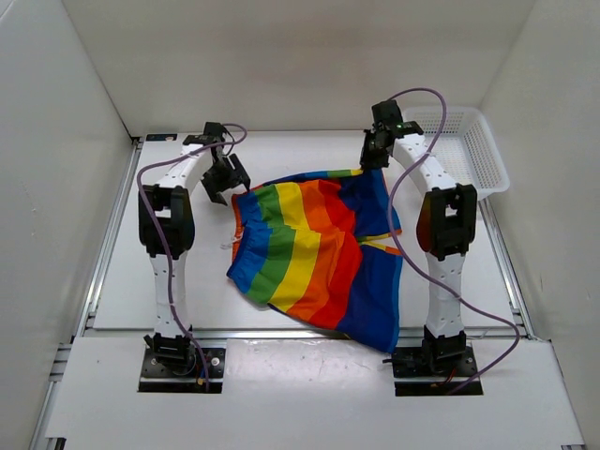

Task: Fold and stack the shorts
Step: Fold the shorts

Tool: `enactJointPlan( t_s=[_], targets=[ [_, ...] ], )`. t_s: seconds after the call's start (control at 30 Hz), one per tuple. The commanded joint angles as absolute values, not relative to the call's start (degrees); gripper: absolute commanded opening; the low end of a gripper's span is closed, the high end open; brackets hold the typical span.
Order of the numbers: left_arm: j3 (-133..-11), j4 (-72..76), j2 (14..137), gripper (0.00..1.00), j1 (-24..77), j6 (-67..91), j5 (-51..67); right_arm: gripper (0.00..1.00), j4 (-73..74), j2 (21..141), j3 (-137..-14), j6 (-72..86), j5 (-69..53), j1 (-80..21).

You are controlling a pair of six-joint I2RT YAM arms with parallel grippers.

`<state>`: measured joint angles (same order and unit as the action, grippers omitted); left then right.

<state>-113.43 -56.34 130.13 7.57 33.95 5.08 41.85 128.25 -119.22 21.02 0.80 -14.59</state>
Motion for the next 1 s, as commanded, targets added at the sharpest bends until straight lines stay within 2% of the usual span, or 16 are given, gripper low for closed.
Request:
enactJointPlan(
  t_s=[0.0, 0.1, 0.13, 0.17, 0.27, 0.3, 0.33, 0.37, 0.4, 0.43, 0.5, 0.57, 0.63, 0.73, 0.8, 0.97],
  targets=[
    [-109.35, -55.46, 120.25, 0.88, 8.09, 37.35, 0.81, 0.01, 41.40, 123.66, -118.48, 21.18, -0.35, -14.33],
    [-104.16, -52.83, 113.22, 0.80, 8.09, 37.35, -2.02, 0.01, 40.87, 122.52, -117.77, 21.18, -0.35, -14.33],
    [-103.11, -52.82, 112.07, 0.70, 8.70, 37.35, -2.02, 0.01, 40.87, 122.52, -117.16, 21.18, -0.35, -14.33],
    [-102.49, -51.95, 111.45, 0.46, 8.70, 36.57, -0.80, 0.01, 40.87, 122.52, -116.64, 21.18, -0.35, -14.33],
    [-101.95, -51.94, 113.11, 0.19, 9.32, 34.19, 5.79, 0.01, 40.34, 121.99, -116.10, 21.80, -0.88, -14.33],
    [-101.26, -51.94, 114.16, 0.15, 10.01, 34.19, 6.58, 0.01, 40.34, 121.99, -116.10, 21.80, -1.49, -14.33],
    [-100.38, -51.94, 114.17, 0.15, 10.02, 34.19, 6.59, 0.01, 40.34, 121.99, -116.10, 21.80, -1.49, -14.33],
    [-99.76, -51.94, 114.17, 0.23, 10.54, 35.23, 5.63, 0.01, 40.34, 121.99, -115.49, 21.80, -1.49, -14.33],
    [-98.62, -51.42, 114.17, 0.50, 11.07, 35.77, 5.02, 0.01, 40.34, 121.47, -115.49, 21.80, -2.02, -14.33],
    [-98.00, -50.81, 114.17, 0.59, 11.07, 36.38, 5.01, 0.01, 40.34, 121.46, -115.49, 21.80, -2.02, -14.33],
    [-97.39, -50.27, 114.17, 0.61, 12.12, 36.39, 5.62, 0.01, 40.34, 120.94, -114.26, 21.80, -2.02, -14.33],
    [-97.38, -50.27, 114.95, 0.41, 12.13, 36.39, 6.15, 0.01, 39.82, 120.41, -114.26, 21.80, -2.02, -14.33],
    [-98.61, -50.27, 117.40, 0.39, 12.13, 35.08, 6.15, 0.01, 39.81, 120.41, -114.26, 21.80, -2.02, -14.33],
    [-99.93, -49.75, 120.48, 0.53, 12.13, 34.46, 5.63, 0.01, 39.81, 120.41, -113.73, 21.80, -2.02, -14.33],
    [-99.93, -49.75, 121.37, 0.71, 12.13, 34.45, 4.14, 0.01, 39.81, 119.88, -113.73, 21.80, -2.02, -14.33],
    [-99.93, -49.75, 121.90, 0.68, 11.60, 36.20, 1.85, 0.01, 39.81, 119.36, -113.20, 21.80, -2.02, -14.33]
  ],
)
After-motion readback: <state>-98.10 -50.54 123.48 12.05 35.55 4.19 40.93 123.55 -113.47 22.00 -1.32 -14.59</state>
